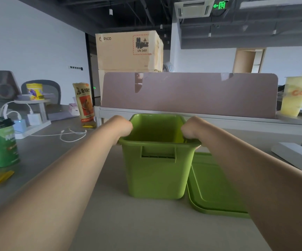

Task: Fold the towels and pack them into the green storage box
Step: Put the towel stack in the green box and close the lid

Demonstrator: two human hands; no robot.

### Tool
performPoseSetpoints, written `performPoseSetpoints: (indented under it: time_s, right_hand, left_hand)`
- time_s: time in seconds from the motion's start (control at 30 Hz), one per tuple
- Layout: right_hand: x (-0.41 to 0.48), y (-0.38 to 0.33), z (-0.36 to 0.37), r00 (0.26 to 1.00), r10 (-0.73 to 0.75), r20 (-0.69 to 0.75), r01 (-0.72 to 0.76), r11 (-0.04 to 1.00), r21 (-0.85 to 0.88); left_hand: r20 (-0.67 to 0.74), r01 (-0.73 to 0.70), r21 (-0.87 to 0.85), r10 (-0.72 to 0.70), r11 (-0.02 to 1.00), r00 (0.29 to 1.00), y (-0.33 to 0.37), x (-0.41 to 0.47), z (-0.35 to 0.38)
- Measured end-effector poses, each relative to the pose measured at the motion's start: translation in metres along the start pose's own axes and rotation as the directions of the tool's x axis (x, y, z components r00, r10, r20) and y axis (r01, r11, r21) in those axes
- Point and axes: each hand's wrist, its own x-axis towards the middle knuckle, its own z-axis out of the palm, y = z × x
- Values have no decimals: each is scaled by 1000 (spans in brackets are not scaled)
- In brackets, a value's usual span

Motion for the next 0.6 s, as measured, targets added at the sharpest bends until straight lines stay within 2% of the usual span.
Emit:
performPoseSetpoints:
  time_s: [0.07,0.17,0.2,0.27,0.33,0.4,0.47,0.53,0.6]
  right_hand:
    - [4,1,4,999,48,17,-48,998,46]
    - [13,15,6,997,54,58,-71,927,368]
    - [15,26,6,995,70,69,-92,900,426]
    - [16,61,7,994,111,-9,-101,933,346]
    - [11,108,13,978,146,-148,-126,983,134]
    - [4,156,28,973,181,-146,-190,981,-48]
    - [-11,190,41,969,200,-142,-218,969,-119]
    - [-30,206,45,977,143,-156,-169,971,-168]
    - [-43,214,42,982,89,-164,-113,983,-146]
  left_hand:
    - [1,3,47,-3,999,1000,2,2,0]
    - [-5,-41,232,43,972,999,8,1,-1]
    - [-31,-60,301,72,952,997,12,-3,-3]
    - [-107,-114,302,153,946,983,24,-10,-3]
    - [-180,-242,201,279,949,943,42,-22,2]
    - [-227,-436,109,449,893,864,62,-44,11]
    - [-231,-606,32,596,795,769,77,-76,26]
    - [-125,-662,-68,651,747,748,86,-106,52]
    - [71,-621,-93,627,779,776,90,-126,89]
